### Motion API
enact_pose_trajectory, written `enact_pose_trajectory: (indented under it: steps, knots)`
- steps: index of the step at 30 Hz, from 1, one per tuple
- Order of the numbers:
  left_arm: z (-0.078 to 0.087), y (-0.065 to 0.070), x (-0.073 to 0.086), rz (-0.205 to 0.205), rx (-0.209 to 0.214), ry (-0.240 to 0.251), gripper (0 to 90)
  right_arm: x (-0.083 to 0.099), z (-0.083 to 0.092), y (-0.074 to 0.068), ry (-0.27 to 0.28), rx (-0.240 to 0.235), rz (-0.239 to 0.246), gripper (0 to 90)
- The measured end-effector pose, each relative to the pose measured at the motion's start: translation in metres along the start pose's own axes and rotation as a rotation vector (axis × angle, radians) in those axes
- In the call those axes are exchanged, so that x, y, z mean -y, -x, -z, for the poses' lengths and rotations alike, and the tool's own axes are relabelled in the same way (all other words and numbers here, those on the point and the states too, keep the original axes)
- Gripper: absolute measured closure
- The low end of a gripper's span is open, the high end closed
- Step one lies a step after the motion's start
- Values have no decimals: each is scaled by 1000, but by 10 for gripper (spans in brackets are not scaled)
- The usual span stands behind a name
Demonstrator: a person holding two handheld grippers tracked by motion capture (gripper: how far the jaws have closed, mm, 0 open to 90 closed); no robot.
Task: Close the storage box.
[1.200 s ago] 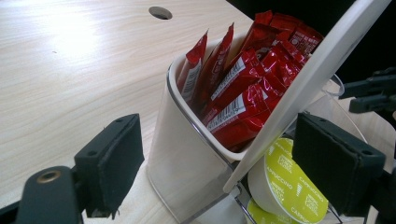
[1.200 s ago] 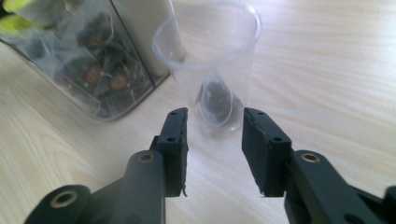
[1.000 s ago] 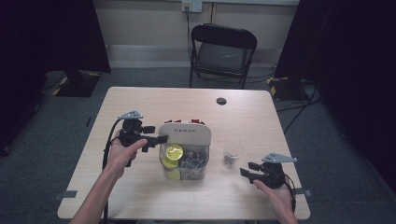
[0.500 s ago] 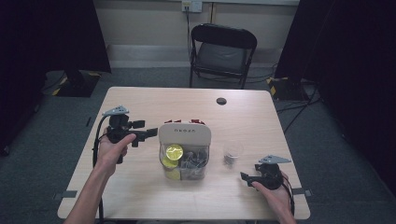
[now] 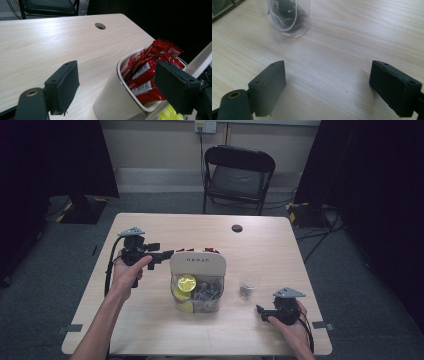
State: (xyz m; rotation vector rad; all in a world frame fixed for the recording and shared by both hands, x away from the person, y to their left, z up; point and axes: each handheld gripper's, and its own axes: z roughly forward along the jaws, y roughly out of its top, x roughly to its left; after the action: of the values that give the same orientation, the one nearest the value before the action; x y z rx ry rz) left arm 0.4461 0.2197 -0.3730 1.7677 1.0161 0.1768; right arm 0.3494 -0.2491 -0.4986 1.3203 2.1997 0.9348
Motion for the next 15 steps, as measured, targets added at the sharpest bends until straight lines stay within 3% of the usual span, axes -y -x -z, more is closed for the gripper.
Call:
enact_pose_trajectory:
  steps: [6,15]
  knots:
    - [-9,3,-3,1,9,-1,203,2,0,0,15,3,-1,124]
    - [-9,10,-1,-14,27,17,208,2,0,-1,15,6,-1,124]
